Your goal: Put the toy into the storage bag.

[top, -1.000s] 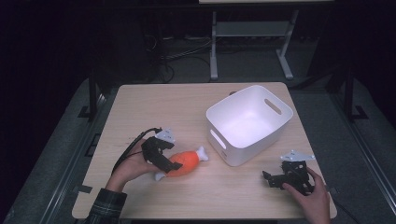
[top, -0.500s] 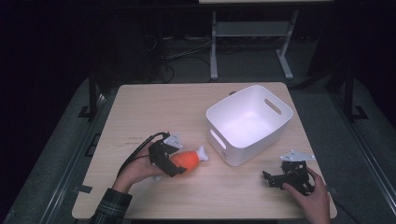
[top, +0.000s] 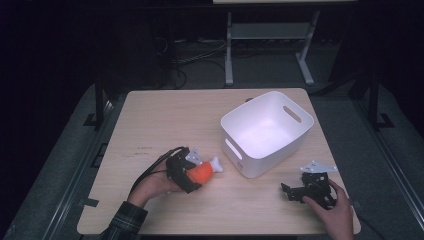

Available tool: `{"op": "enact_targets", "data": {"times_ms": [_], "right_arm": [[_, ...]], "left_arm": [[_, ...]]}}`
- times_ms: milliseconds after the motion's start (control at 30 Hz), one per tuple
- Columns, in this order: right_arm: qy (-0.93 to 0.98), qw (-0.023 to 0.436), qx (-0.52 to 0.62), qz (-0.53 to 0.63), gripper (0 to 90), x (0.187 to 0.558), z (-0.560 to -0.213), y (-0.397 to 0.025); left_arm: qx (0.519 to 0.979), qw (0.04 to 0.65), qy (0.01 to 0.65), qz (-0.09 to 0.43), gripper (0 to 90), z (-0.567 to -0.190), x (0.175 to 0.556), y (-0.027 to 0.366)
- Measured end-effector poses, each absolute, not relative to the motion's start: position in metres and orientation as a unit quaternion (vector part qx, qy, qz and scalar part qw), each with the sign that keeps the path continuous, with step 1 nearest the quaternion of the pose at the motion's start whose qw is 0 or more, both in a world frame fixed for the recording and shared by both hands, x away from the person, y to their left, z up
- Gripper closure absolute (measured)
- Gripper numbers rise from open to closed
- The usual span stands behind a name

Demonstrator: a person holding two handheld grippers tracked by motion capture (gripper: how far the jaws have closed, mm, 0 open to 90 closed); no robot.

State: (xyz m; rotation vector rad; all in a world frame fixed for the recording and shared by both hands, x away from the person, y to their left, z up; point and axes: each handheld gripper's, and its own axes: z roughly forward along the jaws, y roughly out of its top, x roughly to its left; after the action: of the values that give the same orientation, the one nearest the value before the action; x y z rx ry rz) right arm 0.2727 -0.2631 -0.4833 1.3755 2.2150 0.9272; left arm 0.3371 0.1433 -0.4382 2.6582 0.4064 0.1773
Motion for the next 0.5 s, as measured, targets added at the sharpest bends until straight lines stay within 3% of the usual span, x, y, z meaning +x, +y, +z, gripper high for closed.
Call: {"op": "enact_targets", "data": {"times_ms": [500], "right_arm": [[0.786,0.186,0.488,0.329,0.2,0.2727,-0.4833,-0.2631]], "left_arm": [[0.959,0.217,0.169,0.069,14.5,-0.4476,0.3417,0.1429]]}}
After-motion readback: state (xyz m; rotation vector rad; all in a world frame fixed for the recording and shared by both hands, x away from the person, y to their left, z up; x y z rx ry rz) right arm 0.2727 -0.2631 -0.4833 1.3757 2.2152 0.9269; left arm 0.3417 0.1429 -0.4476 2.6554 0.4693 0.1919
